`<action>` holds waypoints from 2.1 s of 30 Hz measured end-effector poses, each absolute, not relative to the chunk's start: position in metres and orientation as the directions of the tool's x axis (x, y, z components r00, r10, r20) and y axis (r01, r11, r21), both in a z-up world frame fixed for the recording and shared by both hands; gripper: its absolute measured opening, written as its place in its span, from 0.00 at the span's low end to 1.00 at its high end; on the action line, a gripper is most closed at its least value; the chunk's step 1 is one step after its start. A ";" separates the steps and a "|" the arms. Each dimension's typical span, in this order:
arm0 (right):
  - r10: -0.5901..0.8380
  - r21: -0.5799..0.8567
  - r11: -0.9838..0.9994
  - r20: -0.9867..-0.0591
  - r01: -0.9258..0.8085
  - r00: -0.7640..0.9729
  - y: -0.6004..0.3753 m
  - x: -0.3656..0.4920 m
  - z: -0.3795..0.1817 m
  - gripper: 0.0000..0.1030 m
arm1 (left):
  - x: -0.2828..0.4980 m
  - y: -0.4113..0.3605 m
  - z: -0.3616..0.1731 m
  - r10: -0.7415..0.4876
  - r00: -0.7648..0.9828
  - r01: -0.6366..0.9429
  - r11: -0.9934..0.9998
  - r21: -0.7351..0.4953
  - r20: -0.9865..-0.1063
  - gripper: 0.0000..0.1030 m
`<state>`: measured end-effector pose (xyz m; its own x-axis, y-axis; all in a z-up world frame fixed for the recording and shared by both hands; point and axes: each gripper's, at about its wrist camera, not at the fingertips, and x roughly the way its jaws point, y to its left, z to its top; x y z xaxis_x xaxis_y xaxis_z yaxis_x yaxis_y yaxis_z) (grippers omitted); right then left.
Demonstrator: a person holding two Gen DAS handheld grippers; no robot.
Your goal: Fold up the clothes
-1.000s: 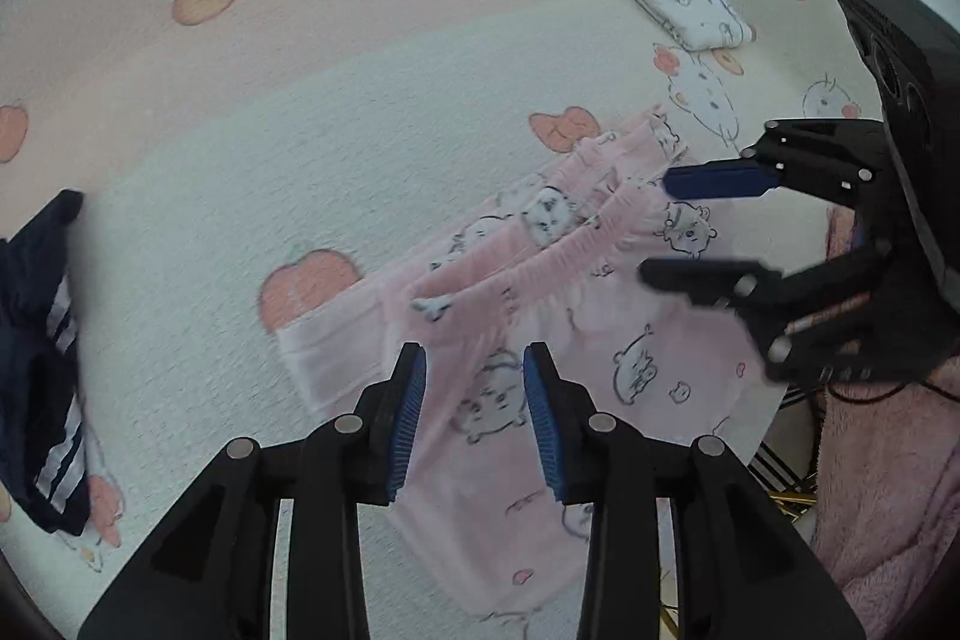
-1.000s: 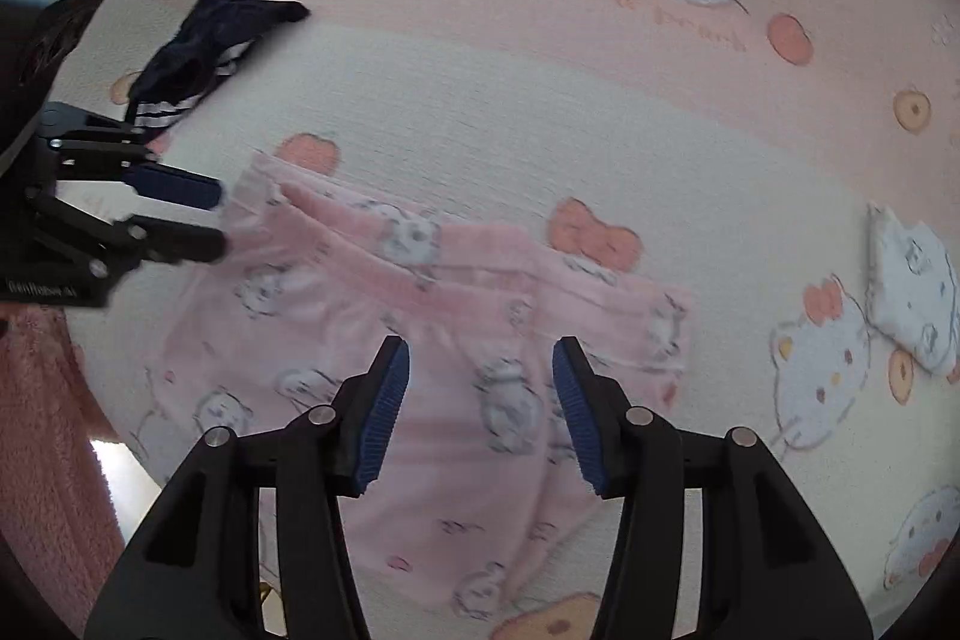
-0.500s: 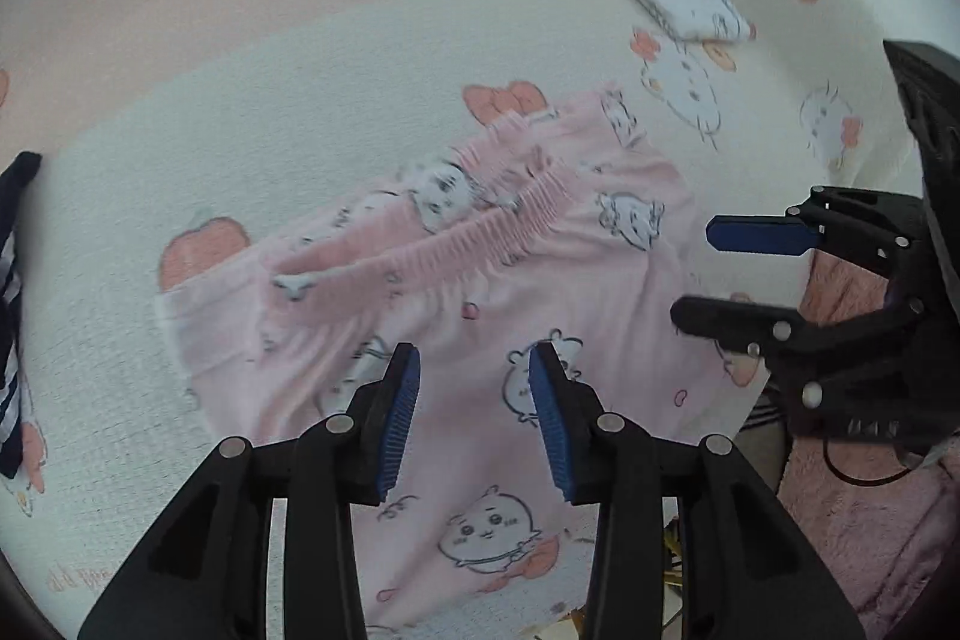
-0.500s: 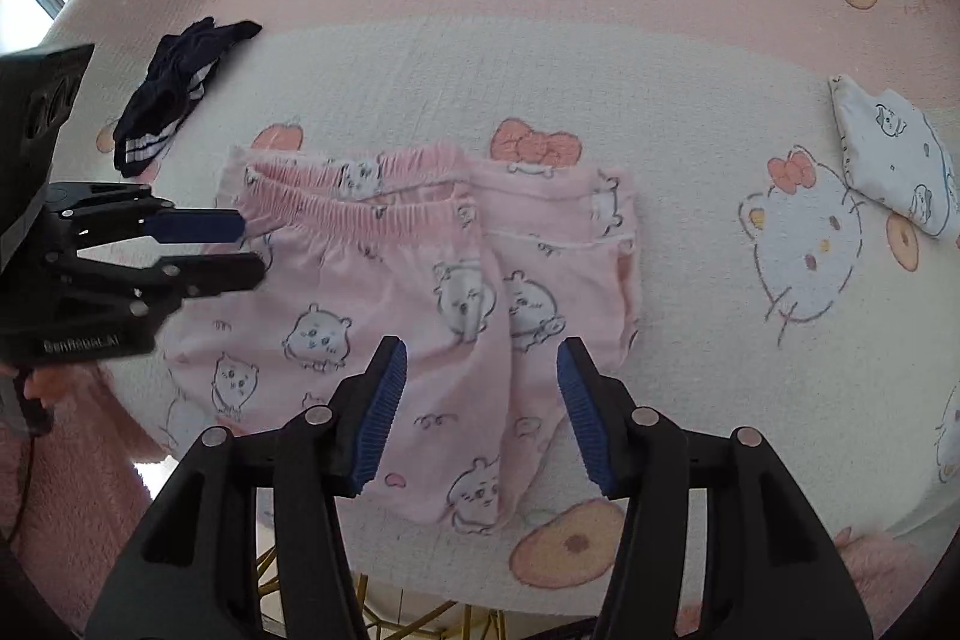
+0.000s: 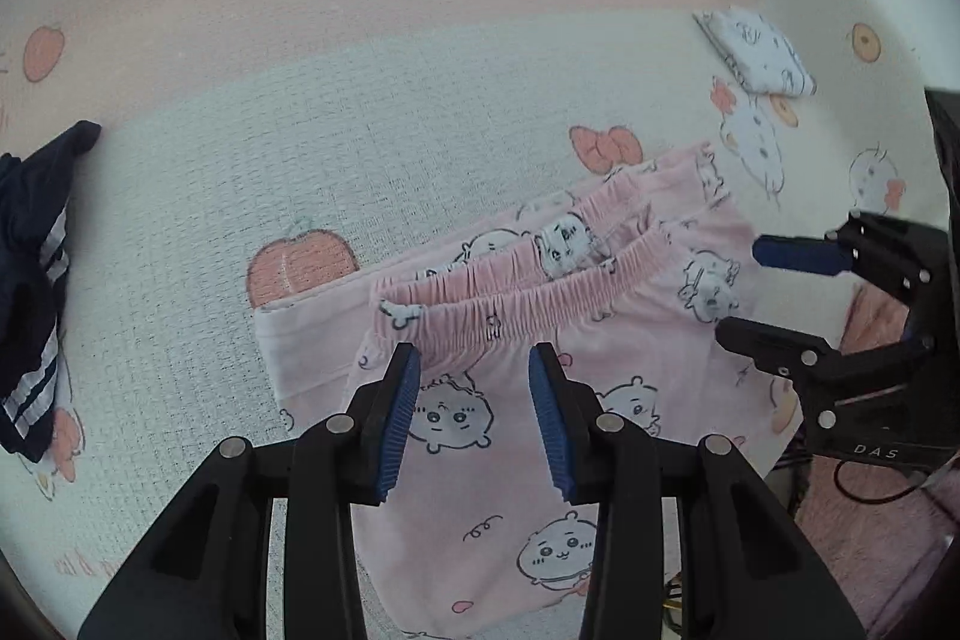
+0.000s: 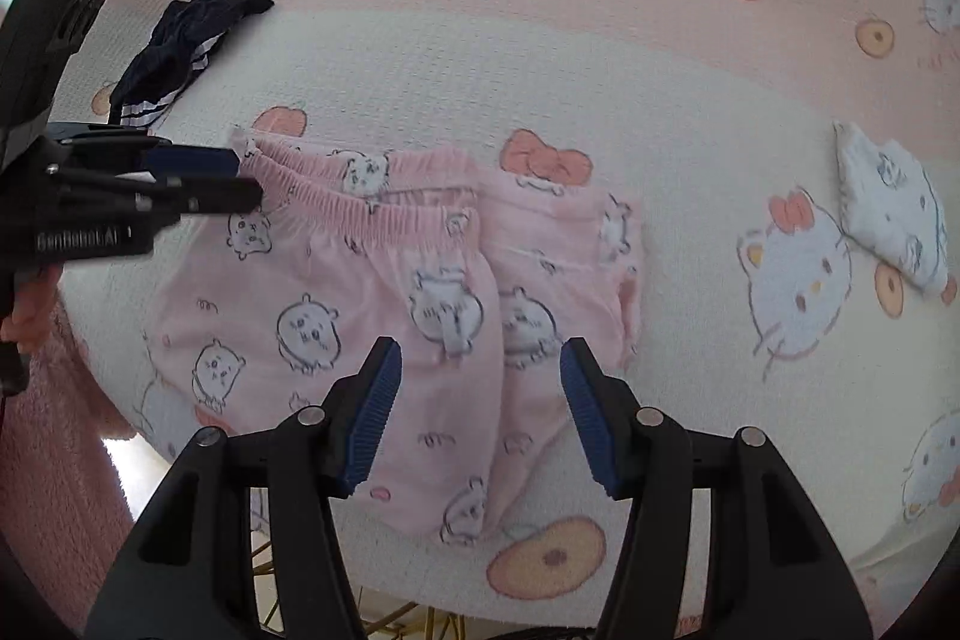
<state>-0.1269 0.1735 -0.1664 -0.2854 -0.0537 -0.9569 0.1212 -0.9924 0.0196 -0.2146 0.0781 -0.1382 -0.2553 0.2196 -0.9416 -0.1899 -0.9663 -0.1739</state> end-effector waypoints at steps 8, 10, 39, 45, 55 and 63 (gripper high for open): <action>-0.035 -0.014 -0.983 -0.964 0.182 -0.262 0.174 -0.174 -0.191 0.55 | -0.252 0.036 -0.169 0.285 -0.273 -0.033 -0.957 -0.287 -0.919 0.45; -0.074 0.046 -0.993 -0.956 0.105 -0.285 0.189 -0.181 -0.196 0.55 | -0.255 0.025 -0.168 0.334 -0.274 0.016 -0.936 -0.352 -0.902 0.45; -0.147 0.188 -0.963 -0.967 -0.195 -0.206 0.250 -0.025 -0.220 0.56 | -0.094 0.051 -0.165 0.183 -0.166 0.145 -0.968 -0.207 -0.969 0.43; -0.063 0.096 -0.988 -0.968 -0.124 -0.243 0.232 -0.021 -0.220 0.58 | -0.082 0.050 -0.162 0.115 -0.204 0.106 -0.985 -0.139 -0.972 0.43; -0.087 0.101 -0.994 -0.960 -0.037 -0.267 0.211 -0.017 -0.228 0.16 | -0.070 0.046 -0.170 0.104 -0.247 0.082 -0.988 -0.127 -0.964 0.41; -0.105 0.183 -0.956 -0.943 -0.230 -0.315 0.259 -0.003 -0.218 0.17 | -0.070 0.061 -0.172 0.084 -0.264 0.083 -0.991 -0.109 -0.961 0.41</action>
<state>-0.0028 0.2590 -0.2185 -0.3148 -0.1052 -0.9433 -0.2298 -0.9558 0.1833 -0.0695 0.0607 -0.1718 -0.2640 0.0841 -0.9609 0.0831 -0.9905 -0.1095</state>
